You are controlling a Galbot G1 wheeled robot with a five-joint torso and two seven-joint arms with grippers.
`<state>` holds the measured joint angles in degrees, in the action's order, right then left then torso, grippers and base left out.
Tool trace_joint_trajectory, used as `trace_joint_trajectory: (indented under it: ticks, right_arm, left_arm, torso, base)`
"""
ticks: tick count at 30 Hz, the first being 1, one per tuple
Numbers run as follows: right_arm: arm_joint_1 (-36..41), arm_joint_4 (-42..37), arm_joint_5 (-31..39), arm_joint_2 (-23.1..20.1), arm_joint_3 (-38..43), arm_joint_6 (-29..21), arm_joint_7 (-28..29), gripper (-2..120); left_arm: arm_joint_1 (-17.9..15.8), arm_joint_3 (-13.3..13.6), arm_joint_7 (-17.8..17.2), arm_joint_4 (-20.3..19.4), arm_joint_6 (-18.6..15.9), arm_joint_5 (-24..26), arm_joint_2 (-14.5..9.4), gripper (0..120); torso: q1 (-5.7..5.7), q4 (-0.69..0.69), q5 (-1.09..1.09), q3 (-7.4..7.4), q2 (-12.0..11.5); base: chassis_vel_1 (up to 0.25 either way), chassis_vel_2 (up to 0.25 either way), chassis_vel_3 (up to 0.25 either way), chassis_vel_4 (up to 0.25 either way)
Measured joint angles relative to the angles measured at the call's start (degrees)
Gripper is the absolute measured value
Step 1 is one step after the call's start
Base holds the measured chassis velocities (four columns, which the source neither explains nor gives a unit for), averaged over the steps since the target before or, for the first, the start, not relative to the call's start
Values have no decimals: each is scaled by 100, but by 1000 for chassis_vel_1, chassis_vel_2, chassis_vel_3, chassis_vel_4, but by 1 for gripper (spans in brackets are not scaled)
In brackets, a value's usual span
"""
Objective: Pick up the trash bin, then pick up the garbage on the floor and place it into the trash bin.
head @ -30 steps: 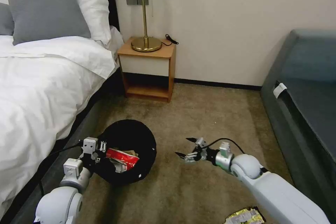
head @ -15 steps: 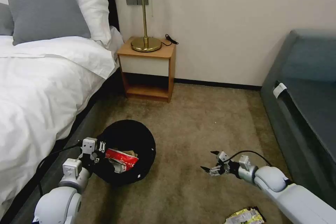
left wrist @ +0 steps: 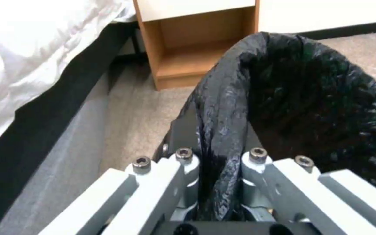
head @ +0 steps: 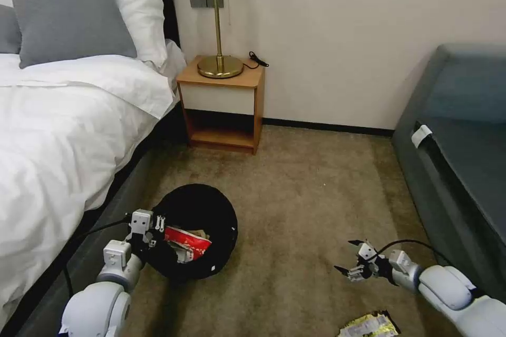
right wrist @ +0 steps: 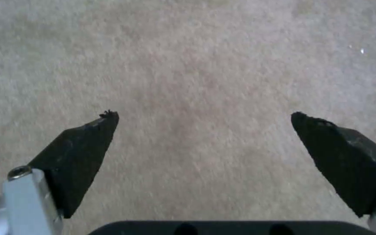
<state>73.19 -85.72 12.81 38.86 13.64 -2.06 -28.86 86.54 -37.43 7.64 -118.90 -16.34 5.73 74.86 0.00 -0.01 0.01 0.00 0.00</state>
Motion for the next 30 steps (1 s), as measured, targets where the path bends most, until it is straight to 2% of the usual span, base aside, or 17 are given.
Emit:
trace_joint_trajectory:
  ticks: [7,17,23,30]
  right_arm:
    - [137,14,-85,-109,109,89,-94,100]
    - [187,58,-208,-349,-147,93,-211,100]
    - [535,103,-362,-665,-177,189,-363,100]
    - [713,193,-496,-650,-185,221,-431,100]
  left_arm:
    - [2,-2,-17,-48,-21,-18,-6,7]
    - [7,3,-79,-57,-42,-34,4,7]
    - [70,2,-190,-129,-110,-86,80,7]
    - [165,-22,-251,-202,-127,-144,188,7]
  torso:
    - [0,0,0,0,0]
    - [0,1,0,0,0]
    - [0,0,-1,0,0]
    - [0,0,-1,0,0]
  base:
    - [0,0,0,0]
    - [0,0,0,0]
    - [0,0,0,0]
    - [0,0,0,0]
